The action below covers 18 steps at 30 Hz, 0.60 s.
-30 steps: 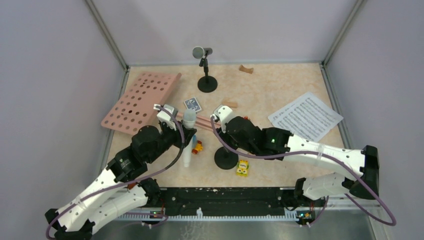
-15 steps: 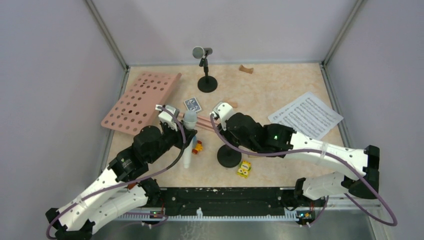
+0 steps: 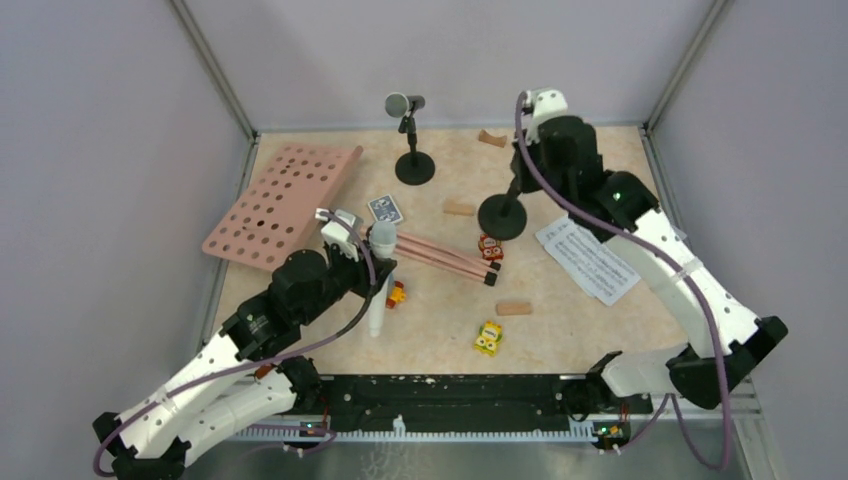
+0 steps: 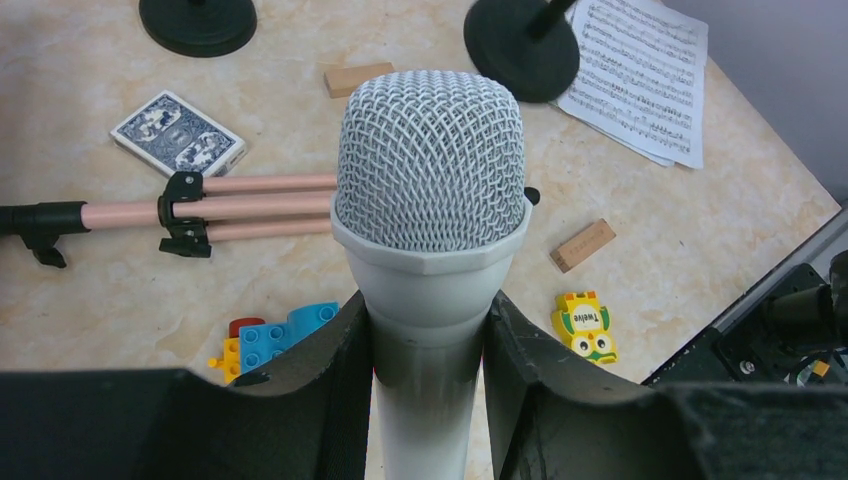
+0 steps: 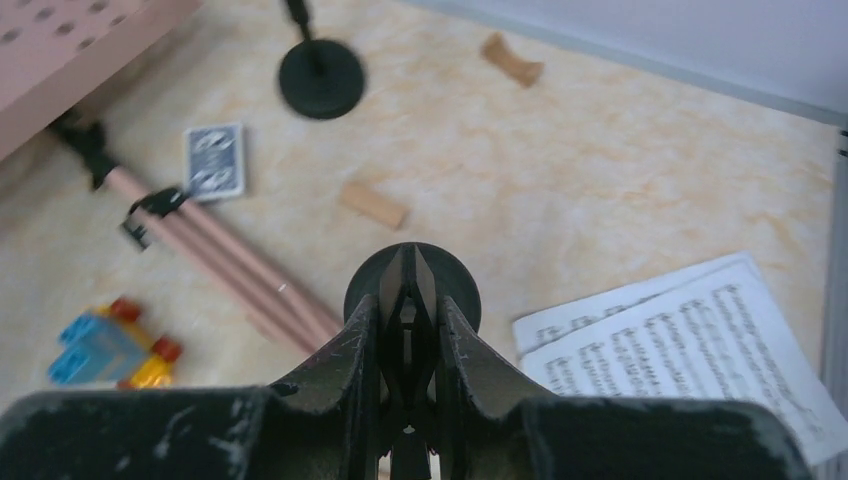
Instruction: Pack up the instrument practice props
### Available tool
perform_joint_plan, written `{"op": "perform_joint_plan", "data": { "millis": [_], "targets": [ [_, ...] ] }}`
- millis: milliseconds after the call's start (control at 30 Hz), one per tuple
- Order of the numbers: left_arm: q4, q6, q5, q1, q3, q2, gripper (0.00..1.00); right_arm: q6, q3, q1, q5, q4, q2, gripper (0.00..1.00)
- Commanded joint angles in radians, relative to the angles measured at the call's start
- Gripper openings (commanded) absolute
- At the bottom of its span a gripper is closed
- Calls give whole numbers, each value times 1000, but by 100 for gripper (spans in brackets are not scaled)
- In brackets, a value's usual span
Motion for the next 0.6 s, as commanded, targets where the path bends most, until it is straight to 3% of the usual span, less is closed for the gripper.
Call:
{"op": "perform_joint_plan", "data": {
  "millis": [0, 300, 433, 567],
  "targets": [
    [90, 10, 23, -3, -18, -7, 15, -24, 149, -191, -36, 109, 145, 0],
    [155, 41, 148, -3, -46, 3, 13, -40, 374, -473, -36, 209, 512, 0],
    [178, 35, 156, -3, -55, 14, 0, -49, 534, -542, -30, 184, 681, 0],
    [164, 13, 146, -1, -47, 47, 0, -39, 679, -592, -54, 142, 827, 0]
  ]
}}
